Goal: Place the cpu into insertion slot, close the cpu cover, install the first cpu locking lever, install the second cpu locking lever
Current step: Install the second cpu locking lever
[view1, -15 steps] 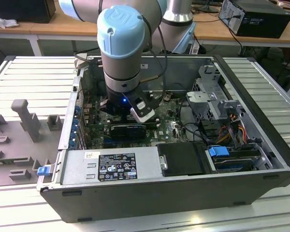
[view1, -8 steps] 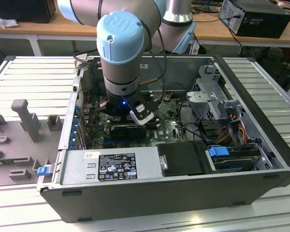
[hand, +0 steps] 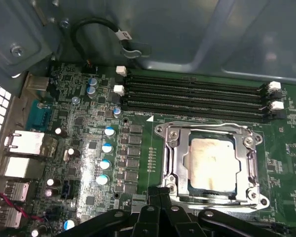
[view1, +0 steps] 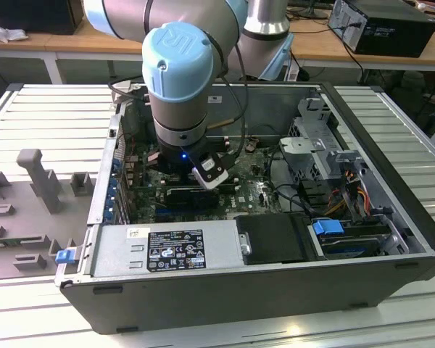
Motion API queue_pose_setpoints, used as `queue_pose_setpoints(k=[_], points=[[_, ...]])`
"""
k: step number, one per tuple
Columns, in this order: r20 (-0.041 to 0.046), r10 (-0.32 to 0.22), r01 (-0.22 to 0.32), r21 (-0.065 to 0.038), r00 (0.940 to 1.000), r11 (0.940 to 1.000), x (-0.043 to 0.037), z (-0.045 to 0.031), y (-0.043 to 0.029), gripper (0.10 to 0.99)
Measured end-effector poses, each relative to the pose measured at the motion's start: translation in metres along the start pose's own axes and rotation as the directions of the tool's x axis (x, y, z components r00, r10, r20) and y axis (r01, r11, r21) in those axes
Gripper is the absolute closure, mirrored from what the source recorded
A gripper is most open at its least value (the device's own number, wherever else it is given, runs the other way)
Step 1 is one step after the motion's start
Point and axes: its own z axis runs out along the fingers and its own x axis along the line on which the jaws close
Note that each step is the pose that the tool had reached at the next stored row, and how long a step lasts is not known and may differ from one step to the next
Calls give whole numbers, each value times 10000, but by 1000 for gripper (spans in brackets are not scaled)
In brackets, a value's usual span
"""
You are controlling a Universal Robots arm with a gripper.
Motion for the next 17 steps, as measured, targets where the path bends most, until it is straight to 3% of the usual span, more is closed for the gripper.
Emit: queue_pose_setpoints(k=[5, 8, 17], points=[[2, -1, 1, -20, 10000, 10000, 3, -7, 6, 980], [1, -1, 1, -20, 10000, 10000, -2, -120, 44, 980], [1, 0, 0, -18, 10000, 10000, -10, -293, 101, 980]])
